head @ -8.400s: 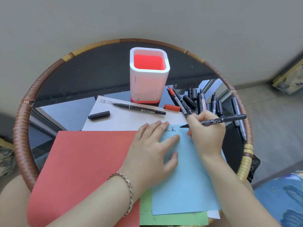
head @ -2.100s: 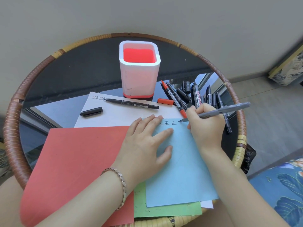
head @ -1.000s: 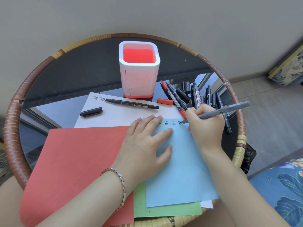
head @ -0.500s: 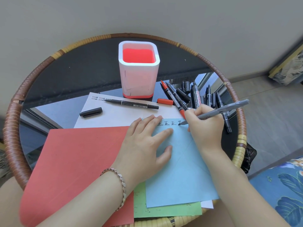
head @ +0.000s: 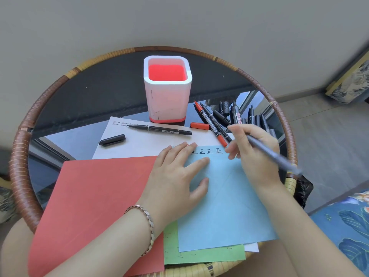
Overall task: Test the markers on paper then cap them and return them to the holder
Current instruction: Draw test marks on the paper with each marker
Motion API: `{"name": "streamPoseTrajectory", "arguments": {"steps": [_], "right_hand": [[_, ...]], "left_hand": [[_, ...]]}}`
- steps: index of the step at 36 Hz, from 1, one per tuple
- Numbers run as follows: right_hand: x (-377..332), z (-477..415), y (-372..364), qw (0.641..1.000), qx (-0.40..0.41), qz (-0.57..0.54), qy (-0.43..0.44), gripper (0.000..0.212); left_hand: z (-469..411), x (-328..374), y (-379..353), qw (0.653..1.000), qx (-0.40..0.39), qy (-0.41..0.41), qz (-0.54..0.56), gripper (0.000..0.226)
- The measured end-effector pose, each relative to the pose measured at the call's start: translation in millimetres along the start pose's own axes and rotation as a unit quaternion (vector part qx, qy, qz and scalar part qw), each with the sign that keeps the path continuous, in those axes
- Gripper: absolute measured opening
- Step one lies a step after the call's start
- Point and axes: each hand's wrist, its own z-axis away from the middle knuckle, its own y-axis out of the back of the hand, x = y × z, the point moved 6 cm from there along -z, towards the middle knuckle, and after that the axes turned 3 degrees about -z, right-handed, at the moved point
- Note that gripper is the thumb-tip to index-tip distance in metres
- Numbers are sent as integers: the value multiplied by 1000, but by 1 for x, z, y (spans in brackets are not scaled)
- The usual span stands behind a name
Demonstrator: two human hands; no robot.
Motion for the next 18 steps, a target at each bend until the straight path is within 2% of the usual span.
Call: {"name": "streamPoseTrajectory", "arguments": {"steps": [3,6,9,12,18], "right_hand": [[-8,0,14,996,-65,57,38,15],[-11,-8,43,980,-74,167,74,9],[-2,-21,75,973,-71,216,34,34],[9,-33,93,960,-85,268,-6,36],[25,-44,91,929,-122,348,-20,37]], "left_hand": [[0,1,1,1000,2,-2,1,40],[0,1,1,1000,3,-7,-2,40],[0,2,2,1000,8,-9,-2,41],[0,3,3,1000,15,-9,1,39],[1,6,4,999,27,-30,-1,35]]}}
